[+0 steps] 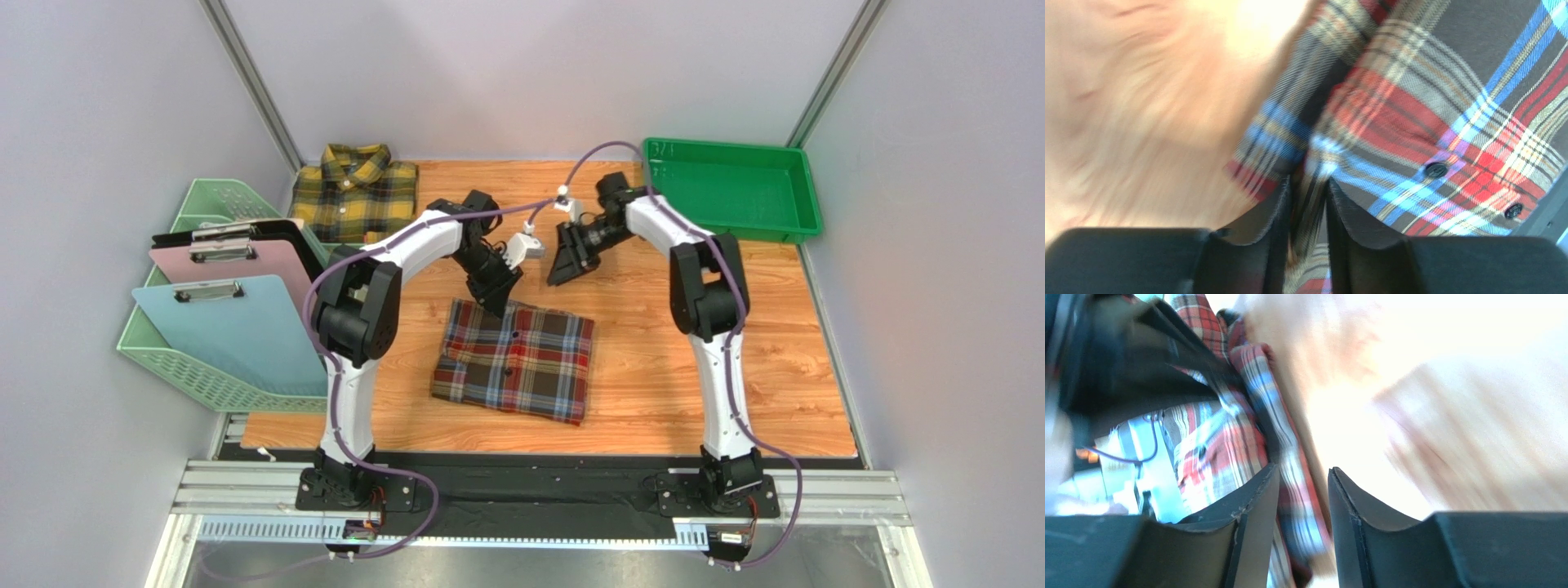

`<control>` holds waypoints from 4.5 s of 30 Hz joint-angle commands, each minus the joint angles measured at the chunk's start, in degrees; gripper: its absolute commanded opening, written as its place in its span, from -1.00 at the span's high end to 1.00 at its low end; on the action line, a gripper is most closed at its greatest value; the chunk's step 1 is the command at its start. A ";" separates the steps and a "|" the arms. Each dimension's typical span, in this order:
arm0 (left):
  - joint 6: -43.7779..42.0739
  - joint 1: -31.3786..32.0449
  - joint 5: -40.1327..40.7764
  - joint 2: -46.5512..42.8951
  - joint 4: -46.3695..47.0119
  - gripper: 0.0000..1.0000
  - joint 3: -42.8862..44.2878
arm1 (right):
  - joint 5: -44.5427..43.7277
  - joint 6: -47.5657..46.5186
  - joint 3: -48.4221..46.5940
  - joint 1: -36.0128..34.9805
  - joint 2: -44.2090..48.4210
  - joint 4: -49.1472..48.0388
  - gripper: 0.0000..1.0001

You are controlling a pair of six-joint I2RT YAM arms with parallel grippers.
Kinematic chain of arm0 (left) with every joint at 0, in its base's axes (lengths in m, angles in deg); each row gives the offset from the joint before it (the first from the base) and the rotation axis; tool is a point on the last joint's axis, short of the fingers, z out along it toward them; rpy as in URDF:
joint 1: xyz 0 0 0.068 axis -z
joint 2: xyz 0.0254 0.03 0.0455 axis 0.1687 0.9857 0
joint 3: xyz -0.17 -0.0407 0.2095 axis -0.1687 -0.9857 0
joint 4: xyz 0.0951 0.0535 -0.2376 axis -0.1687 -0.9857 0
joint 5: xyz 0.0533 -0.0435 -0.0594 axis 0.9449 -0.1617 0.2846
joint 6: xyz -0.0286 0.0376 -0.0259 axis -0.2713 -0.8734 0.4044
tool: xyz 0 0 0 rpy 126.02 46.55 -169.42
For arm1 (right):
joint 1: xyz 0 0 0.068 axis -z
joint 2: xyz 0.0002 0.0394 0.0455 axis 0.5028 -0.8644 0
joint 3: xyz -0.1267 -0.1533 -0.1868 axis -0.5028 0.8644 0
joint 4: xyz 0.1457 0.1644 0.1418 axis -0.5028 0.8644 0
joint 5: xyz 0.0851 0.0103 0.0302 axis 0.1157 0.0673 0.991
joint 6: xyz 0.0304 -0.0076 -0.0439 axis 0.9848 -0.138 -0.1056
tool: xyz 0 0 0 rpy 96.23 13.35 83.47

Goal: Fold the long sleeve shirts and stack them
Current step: Fold the shirt

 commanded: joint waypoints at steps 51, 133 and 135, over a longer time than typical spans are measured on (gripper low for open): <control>32.61 -4.13 -25.10 -4.77 9.81 -0.24 -23.34 | 2.00 14.01 42.37 -2.95 21.33 -11.74 -0.15; 51.86 0.08 -32.46 8.69 33.01 -0.15 -8.22 | -27.90 -7.27 32.08 -6.72 23.15 -7.07 -0.44; 52.74 0.17 -31.67 8.87 33.19 -0.05 -7.60 | -28.25 -6.83 31.90 -6.89 23.32 -7.33 -0.44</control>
